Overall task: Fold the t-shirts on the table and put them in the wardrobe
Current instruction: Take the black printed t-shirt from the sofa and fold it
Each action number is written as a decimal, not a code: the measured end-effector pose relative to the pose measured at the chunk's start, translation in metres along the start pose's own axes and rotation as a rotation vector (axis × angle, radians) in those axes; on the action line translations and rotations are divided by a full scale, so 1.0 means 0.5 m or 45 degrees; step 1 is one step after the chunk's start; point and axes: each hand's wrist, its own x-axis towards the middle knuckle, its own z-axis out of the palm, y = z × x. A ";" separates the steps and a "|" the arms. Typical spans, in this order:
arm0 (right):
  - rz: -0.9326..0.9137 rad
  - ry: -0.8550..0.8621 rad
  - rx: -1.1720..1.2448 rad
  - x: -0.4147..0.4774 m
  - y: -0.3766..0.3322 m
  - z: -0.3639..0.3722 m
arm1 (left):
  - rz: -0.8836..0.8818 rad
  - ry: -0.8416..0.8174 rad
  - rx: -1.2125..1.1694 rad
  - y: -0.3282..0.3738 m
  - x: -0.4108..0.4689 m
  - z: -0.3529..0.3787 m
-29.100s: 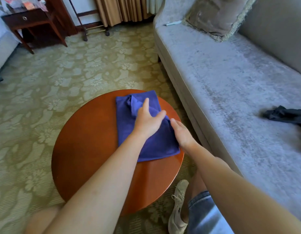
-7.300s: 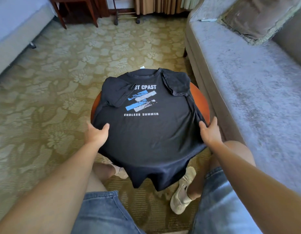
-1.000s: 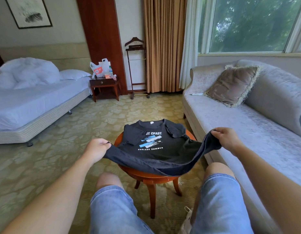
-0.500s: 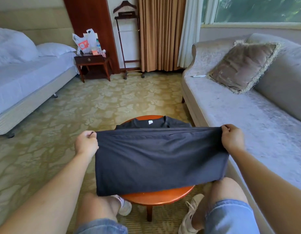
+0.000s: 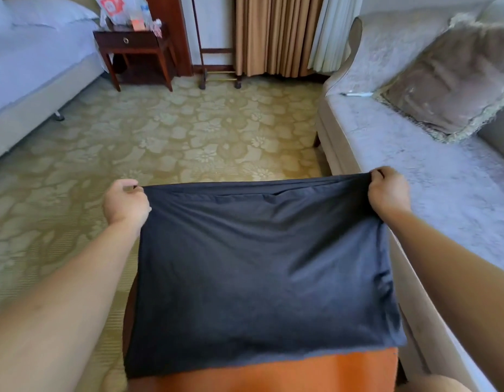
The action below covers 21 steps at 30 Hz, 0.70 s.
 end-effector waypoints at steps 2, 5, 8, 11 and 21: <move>0.005 -0.026 -0.015 0.042 0.003 0.043 | -0.015 -0.019 0.035 -0.012 0.043 0.040; 0.107 -0.026 -0.087 0.065 0.021 0.101 | -0.008 -0.018 0.219 -0.056 0.078 0.093; 0.109 -0.046 -0.204 0.041 0.049 0.140 | 0.175 -0.068 0.539 -0.094 0.029 0.127; -0.097 -0.090 -0.341 -0.019 0.057 0.151 | 0.563 -0.237 0.722 -0.110 -0.068 0.132; -0.342 -0.645 -0.816 -0.295 0.052 0.142 | 0.537 -0.671 1.466 -0.167 -0.244 0.072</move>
